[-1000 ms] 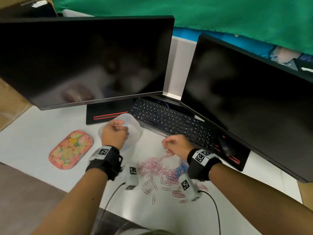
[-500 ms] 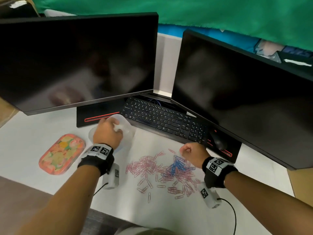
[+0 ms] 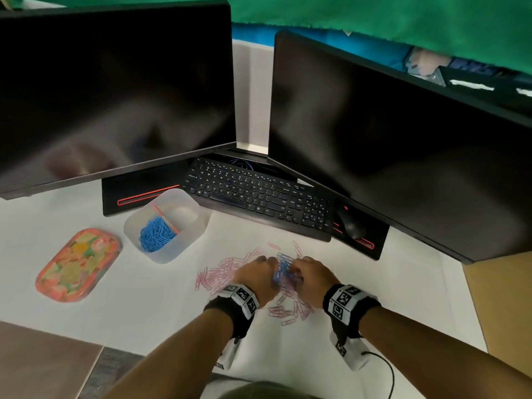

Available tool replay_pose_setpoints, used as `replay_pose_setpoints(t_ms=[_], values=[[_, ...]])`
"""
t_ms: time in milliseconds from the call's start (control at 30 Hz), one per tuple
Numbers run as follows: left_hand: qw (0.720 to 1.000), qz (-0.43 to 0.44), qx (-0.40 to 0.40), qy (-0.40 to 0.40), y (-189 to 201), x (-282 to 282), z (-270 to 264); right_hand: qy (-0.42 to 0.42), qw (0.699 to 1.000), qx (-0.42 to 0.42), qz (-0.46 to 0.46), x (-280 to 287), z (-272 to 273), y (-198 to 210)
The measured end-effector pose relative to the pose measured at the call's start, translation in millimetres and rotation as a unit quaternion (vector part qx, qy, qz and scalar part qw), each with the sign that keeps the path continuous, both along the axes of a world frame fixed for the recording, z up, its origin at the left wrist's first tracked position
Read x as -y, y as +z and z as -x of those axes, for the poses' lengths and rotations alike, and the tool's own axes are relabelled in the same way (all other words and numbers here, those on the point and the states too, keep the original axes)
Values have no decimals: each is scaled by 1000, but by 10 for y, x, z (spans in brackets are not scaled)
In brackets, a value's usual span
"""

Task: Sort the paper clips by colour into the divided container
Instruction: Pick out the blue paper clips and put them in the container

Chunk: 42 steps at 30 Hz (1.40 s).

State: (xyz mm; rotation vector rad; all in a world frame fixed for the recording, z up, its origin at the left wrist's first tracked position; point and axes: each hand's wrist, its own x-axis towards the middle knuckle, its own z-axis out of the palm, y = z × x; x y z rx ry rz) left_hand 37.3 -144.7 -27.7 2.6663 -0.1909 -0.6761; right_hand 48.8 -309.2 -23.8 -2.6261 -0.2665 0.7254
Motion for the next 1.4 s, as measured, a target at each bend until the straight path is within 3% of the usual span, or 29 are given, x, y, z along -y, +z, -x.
replay_pose_setpoints(t_ms=[433,667,1000,1167,1267,1400], values=[[999,-14,-17,31,-69,-252,-14,-9,999,40,-19,168,-2,-23],[998,-14,39,52,-56,-52,-116,-14,998,51,23,-162,-123,-18],[995,-81,-13,50,-89,-13,-276,3,998,17,61,-288,-211,-48],[997,-57,-5,57,-34,-94,-254,-83,995,4,-63,-169,-240,-24],[997,7,-6,80,3,-133,-232,-176,973,-44,-146,-48,-319,-17],[988,100,-15,120,-54,-194,-223,-212,939,-136,-235,53,-371,1]])
